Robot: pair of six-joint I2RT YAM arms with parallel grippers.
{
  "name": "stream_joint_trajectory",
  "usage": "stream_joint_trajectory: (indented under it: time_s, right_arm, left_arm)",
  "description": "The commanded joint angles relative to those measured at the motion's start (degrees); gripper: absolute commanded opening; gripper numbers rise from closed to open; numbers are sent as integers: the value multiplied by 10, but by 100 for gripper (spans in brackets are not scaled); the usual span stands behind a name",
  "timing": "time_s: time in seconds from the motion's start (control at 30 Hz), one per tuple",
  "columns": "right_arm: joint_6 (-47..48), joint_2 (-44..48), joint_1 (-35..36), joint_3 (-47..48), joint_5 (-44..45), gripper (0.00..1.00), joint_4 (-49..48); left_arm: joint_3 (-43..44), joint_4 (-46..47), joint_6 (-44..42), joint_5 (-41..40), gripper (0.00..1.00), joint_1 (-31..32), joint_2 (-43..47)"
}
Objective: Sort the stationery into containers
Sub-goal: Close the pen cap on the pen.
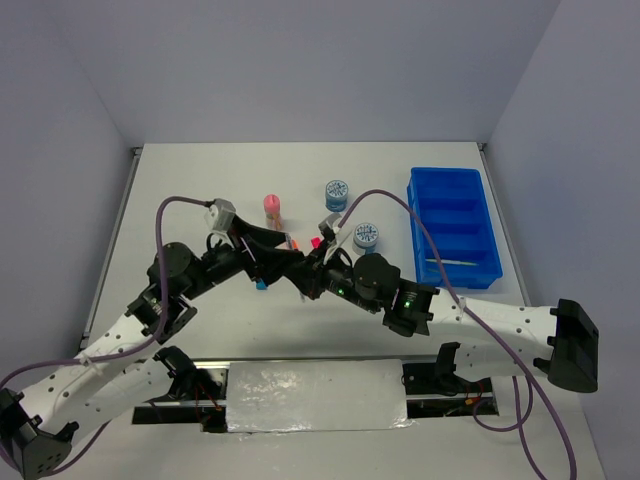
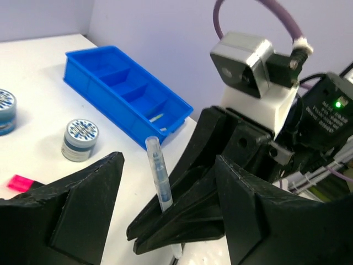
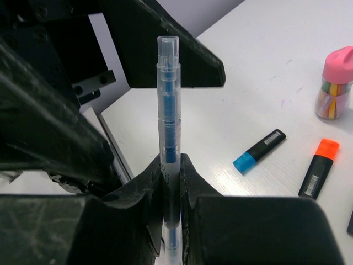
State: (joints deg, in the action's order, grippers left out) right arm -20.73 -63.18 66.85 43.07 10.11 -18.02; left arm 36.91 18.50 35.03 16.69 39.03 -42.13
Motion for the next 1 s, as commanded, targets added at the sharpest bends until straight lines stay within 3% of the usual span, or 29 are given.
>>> stream_joint_trajectory:
  time_s: [0.0,0.17,0.37,0.47,0.53,0.57,0.6,0.73,0.97]
  right_arm:
    - [3,7,-2,5,7,0,-26]
    - [6,4,-2,8,-3,0,-22]
    - [10,2,-2,10,-11,0,-18]
    - [11,-2,-2,14,-11,0,-18]
    - [12,-5,-2,19,-11,0,-19]
    - [17,-10,-3,27,-8,0,-19]
    - [20,-12,-3,33,-2,0,-16]
    - [28,-23,-24,69,18,0,-20]
    - [20,-58,-102,194,-40,0,-20]
  left_arm:
    - [34,0,-26,-46,79,3,2]
    - [41,7,-20,-63,59,3,-8]
    - [33,14,-13,-80,49,3,-16]
    - [27,20,-8,-75,27,3,-18]
    - [21,25,-5,-64,19,3,-21]
    - [19,24,-4,-61,5,3,-26]
    - [18,23,1,-59,0,3,-28]
    - [-24,47,20,-42,0,6,-31]
    - [-94,71,26,-49,0,46,-41]
